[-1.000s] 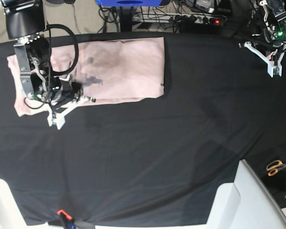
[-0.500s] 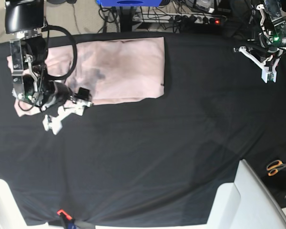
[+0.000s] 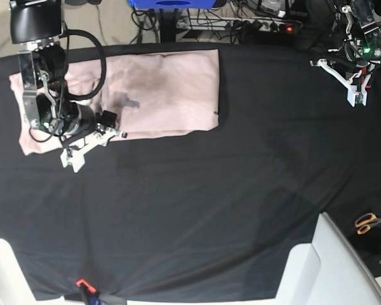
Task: Fold the T-shirt properly
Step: 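Grasp the folded shirt's end with the right gripper and tuck it under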
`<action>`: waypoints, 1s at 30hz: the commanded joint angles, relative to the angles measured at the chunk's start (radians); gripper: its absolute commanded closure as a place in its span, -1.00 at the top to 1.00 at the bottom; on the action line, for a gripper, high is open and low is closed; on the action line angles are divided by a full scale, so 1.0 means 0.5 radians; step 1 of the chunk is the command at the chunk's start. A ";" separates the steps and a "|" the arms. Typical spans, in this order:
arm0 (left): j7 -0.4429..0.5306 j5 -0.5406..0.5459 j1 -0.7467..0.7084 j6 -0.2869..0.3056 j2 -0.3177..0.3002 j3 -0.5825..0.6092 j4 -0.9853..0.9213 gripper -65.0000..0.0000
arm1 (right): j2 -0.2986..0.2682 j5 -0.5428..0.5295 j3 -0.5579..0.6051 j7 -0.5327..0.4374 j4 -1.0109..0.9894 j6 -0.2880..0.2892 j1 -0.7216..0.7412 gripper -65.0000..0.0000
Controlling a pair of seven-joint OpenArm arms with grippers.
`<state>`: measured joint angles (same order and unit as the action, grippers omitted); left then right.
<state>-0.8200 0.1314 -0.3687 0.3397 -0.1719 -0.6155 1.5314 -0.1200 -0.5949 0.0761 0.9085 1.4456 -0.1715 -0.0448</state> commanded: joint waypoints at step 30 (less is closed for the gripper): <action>0.027 0.000 0.055 -0.009 -0.029 -0.010 -0.011 -1.00 | -0.007 -0.018 -0.028 -0.023 -0.232 0.010 0.226 -1.00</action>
<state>-0.8169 0.1284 -0.3431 0.3397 -0.1719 -0.6155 1.5097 -0.1211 -0.5980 0.0654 0.9043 1.3144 -0.1711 0.0521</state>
